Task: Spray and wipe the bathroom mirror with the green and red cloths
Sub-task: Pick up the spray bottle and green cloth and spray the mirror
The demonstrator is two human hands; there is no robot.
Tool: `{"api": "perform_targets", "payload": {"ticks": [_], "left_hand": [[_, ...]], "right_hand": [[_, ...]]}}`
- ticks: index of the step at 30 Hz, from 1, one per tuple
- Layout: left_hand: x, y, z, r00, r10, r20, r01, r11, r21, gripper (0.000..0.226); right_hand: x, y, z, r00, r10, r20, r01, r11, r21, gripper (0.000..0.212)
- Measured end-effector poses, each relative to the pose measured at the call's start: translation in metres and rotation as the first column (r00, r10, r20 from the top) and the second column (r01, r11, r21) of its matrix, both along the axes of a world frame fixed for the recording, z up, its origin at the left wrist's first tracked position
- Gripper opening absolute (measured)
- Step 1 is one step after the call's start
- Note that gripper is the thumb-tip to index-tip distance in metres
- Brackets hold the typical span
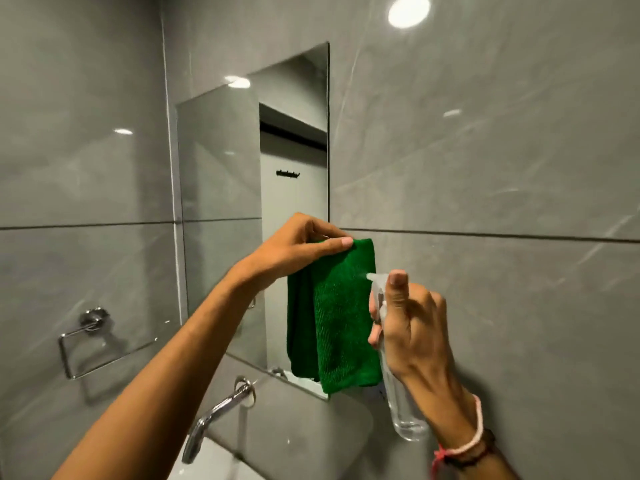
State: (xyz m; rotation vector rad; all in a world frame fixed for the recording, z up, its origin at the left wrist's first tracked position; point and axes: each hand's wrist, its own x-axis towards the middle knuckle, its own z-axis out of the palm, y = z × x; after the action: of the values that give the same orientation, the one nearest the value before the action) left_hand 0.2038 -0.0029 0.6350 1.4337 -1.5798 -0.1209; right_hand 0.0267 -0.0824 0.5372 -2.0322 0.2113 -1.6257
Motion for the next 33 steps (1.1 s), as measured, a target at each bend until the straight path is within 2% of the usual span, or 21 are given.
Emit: {"api": "perform_targets", "payload": {"ticks": [2,5,9,13,15,19,23,25,30,33], "left_hand": [[0.002,0.000,0.002,1.000,-0.016,0.002,0.016,1.000,-0.010,0.025],[0.006,-0.001,-0.001,0.999,-0.040,-0.002,0.040,0.999,-0.025,0.026],[0.003,-0.003,-0.011,0.998,-0.063,-0.027,0.062,0.997,-0.034,0.022],[-0.003,-0.007,-0.025,0.995,-0.080,-0.056,0.077,0.995,-0.055,0.023],[-0.008,-0.011,-0.033,0.994,-0.089,-0.068,0.085,0.995,-0.057,0.023],[-0.018,-0.018,-0.048,0.991,-0.109,-0.079,0.106,0.993,-0.045,0.024],[-0.026,-0.029,-0.069,0.986,-0.125,-0.112,0.124,0.992,-0.011,0.023],[-0.029,-0.034,-0.081,0.983,-0.135,-0.128,0.137,0.990,0.009,0.022],[-0.037,-0.045,-0.111,0.975,-0.133,-0.179,0.145,0.988,0.051,0.022],[-0.042,-0.046,-0.136,0.969,-0.130,-0.208,0.151,0.985,0.087,0.020]], "right_hand": [[-0.002,0.002,0.002,0.999,-0.019,-0.040,0.019,1.000,-0.002,0.110],[-0.007,0.002,-0.004,0.996,-0.088,-0.004,0.088,0.993,-0.081,0.107],[-0.015,0.001,-0.027,0.993,-0.061,-0.101,0.063,0.998,0.018,0.111],[-0.026,-0.002,-0.065,0.997,-0.031,-0.064,0.031,0.999,0.009,0.109],[-0.034,-0.001,-0.080,0.990,-0.032,-0.135,0.039,0.998,0.055,0.110],[-0.052,-0.002,-0.109,0.982,-0.116,-0.150,0.121,0.992,0.025,0.105],[-0.071,0.001,-0.139,0.941,-0.148,-0.306,0.192,0.974,0.119,0.112],[-0.083,0.001,-0.155,0.925,-0.185,-0.333,0.227,0.970,0.092,0.105],[-0.101,0.005,-0.203,0.821,-0.222,-0.526,0.334,0.934,0.127,0.089],[-0.119,0.003,-0.258,0.775,-0.258,-0.577,0.434,0.881,0.188,0.059]]}}
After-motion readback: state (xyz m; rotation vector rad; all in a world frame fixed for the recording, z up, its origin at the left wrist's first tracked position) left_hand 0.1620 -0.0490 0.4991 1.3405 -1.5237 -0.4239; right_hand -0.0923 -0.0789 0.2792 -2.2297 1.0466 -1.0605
